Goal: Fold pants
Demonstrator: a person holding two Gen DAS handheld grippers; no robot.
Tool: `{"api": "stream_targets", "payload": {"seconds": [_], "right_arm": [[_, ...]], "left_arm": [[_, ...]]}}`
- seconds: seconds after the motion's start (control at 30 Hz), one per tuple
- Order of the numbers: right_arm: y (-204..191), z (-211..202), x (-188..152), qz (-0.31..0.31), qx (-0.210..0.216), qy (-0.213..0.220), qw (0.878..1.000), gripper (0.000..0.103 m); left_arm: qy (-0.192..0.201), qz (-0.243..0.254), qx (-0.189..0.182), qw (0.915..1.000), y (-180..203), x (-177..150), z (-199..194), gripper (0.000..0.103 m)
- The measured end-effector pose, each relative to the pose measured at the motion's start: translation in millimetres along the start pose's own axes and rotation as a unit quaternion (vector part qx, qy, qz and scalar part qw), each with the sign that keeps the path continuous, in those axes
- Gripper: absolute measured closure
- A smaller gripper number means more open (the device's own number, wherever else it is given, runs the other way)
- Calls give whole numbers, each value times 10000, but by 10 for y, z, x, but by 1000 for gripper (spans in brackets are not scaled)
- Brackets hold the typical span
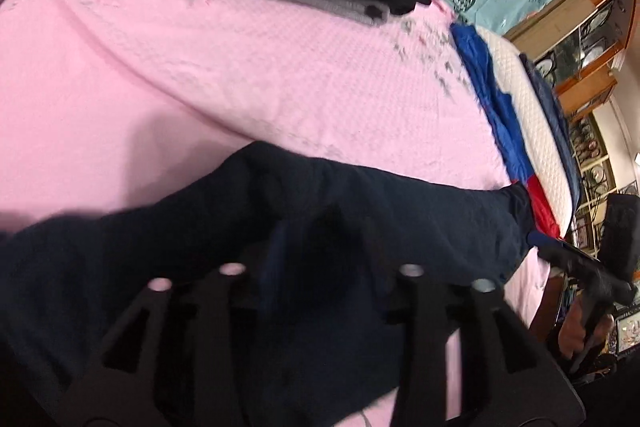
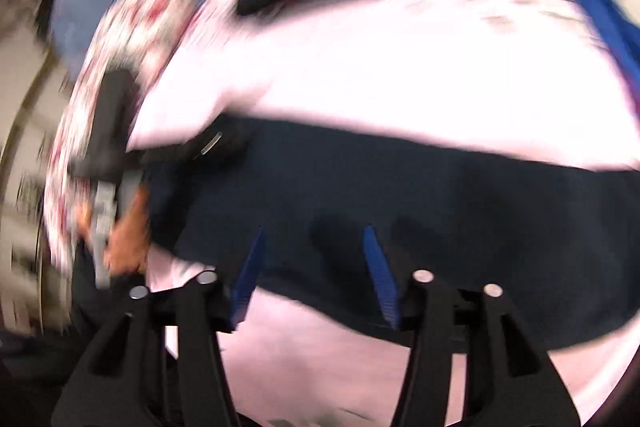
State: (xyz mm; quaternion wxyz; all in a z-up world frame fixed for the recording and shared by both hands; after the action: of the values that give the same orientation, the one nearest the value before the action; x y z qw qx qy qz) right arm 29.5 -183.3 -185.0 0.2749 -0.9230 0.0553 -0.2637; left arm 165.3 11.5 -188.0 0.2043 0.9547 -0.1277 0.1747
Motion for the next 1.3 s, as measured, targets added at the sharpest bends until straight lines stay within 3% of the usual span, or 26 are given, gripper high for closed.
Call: {"api": "stream_targets", "payload": {"seconds": [0.1,0.23,0.3,0.37,0.47,0.6,0.7,0.73,0.77,0.8,0.83,1.0,1.13,1.2,1.27,1.3], "right_arm": [[568,-585,-51,630,-619,581,9944,41],[1314,-1261,-332,1590,-1143,1164,9737,38],[1658,-1469,-466,1961,-1358,1411,9608,36],[1880,-1508,-537,2198,-1291,1442,9562,36],[2017,-1385,-490,2144,-786,1306,9648,36],[2086,-1135,-300,1720,-1007,889,9759,34],[2200,-956,-300,1739,-798,532,9801,34],[2183,-897,-279,1624,-733,557,9824,43],[2163,-865,-259,1476,-873,567,9836,60],[2132,-871,-254,1339,-947,579,9848,84],[2073,-839,-239,1306,-677,564,9875,93],[2095,-1109,-60,1276,-593,1251,9821,94],[2277,-926,-118,1444,-596,961,9830,93],[2367,-831,-175,1554,-529,887,9824,93],[2345,-863,-160,1483,-461,891,9838,93],[2344,-857,-155,1470,-446,883,9842,93]], "left_arm": [[206,-176,348,9990,-206,-208,-277,51],[91,-569,713,9958,-571,-526,-396,51],[51,-638,665,9957,-677,-626,-395,51],[76,-696,582,9958,-710,-649,-429,51],[42,-653,710,9953,-704,-665,-411,51],[87,-639,835,9944,-699,-683,-410,51],[108,-721,883,9934,-707,-678,-405,51],[100,-734,919,9930,-706,-675,-404,51],[88,-732,972,9925,-699,-675,-403,51],[58,-720,1050,9919,-688,-671,-397,51],[30,-697,1128,9912,-676,-668,-391,51],[-46,-619,1431,9878,-660,-674,-379,51],[-84,-623,1827,9811,-608,-682,-389,52],[-67,-352,2035,9784,-408,-638,-419,56],[59,1,1732,9849,-53,-545,-455,55],[111,235,1380,9901,252,-481,-456,53]]}}
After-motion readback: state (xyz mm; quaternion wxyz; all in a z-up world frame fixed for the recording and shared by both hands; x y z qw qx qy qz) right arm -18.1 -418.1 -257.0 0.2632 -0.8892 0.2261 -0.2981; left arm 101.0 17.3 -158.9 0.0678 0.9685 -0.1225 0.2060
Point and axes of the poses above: each gripper's, at about its wrist camera, not at the fingertips, and z roughly the way its jaws point, y to its right, x to its top, the point moved 7 cm from there along z, roughly the way its jaws point, and after that the axes turned 10 degrees about x, right-handed, at the moved point
